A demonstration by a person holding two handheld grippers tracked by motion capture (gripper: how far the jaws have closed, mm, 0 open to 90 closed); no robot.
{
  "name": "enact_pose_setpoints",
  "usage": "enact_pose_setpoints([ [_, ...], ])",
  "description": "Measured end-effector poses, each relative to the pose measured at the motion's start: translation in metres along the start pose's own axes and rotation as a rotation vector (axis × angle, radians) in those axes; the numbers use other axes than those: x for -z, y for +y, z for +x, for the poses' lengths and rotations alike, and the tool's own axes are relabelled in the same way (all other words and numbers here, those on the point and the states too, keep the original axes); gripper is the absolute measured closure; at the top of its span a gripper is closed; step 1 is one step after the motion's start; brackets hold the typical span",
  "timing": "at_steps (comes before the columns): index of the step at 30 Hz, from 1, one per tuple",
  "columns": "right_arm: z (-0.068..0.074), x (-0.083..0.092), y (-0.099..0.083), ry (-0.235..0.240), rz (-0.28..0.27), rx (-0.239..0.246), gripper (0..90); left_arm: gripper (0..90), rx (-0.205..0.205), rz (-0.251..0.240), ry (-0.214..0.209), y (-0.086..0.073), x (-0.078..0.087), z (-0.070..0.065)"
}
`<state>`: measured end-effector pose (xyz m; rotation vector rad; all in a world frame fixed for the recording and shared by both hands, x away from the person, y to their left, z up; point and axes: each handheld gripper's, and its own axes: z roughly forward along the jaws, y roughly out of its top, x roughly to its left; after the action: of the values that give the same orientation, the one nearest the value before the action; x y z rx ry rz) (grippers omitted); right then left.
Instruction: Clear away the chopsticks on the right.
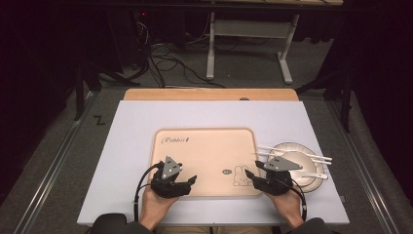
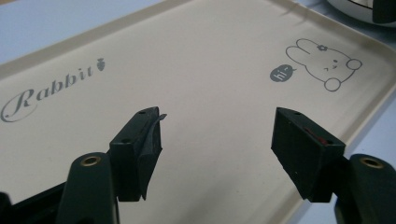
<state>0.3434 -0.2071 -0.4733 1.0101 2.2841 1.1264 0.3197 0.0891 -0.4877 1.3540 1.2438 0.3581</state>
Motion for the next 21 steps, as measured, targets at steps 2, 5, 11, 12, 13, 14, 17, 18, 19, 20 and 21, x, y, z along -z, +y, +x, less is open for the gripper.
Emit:
enact_pose_setpoints([
  [2, 0.001, 0.002, 0.0, 0.011, -0.006, -0.008, 48.9, 33.4, -0.003, 0.005, -0.007, -0.001, -0.001, -0.001],
  [5, 0.004, 0.003, 0.0, 0.013, -0.001, 0.011, 48.8, 33.1, -0.019, 0.015, -0.012, -0.004, -0.002, -0.003],
  [11, 0.004, 0.003, 0.002, 0.044, -0.005, -0.015, 48.5, 33.1, -0.036, 0.019, -0.026, -0.005, -0.002, -0.005],
  [12, 0.005, 0.004, 0.002, 0.033, -0.007, 0.004, 48.6, 33.3, -0.032, 0.014, -0.029, -0.005, -0.001, -0.005],
  [13, 0.005, 0.005, 0.003, 0.033, -0.01, 0.006, 48.8, 33.5, -0.027, 0.015, -0.033, -0.005, -0.002, -0.005],
  [14, 0.005, 0.006, 0.004, 0.036, -0.018, -0.001, 48.8, 33.3, -0.025, 0.018, -0.028, -0.005, -0.003, -0.005],
  [17, 0.006, 0.012, 0.004, 0.015, -0.045, 0.001, 49.9, 32.3, -0.039, 0.024, -0.019, -0.006, -0.003, -0.006],
  [18, 0.008, 0.014, 0.005, 0.016, -0.05, 0.004, 50.0, 32.3, -0.026, 0.018, -0.024, -0.006, -0.003, -0.006],
  [19, 0.008, 0.015, 0.005, 0.021, -0.056, 0.002, 50.0, 32.4, -0.018, 0.021, -0.03, -0.005, -0.004, -0.006],
  [20, 0.009, 0.016, 0.006, 0.023, -0.057, 0.002, 50.4, 32.2, -0.024, 0.033, -0.029, -0.007, -0.005, -0.007],
  [21, 0.008, 0.015, 0.009, 0.022, -0.054, 0.009, 50.4, 31.4, -0.033, 0.04, -0.023, -0.007, -0.005, -0.006],
])
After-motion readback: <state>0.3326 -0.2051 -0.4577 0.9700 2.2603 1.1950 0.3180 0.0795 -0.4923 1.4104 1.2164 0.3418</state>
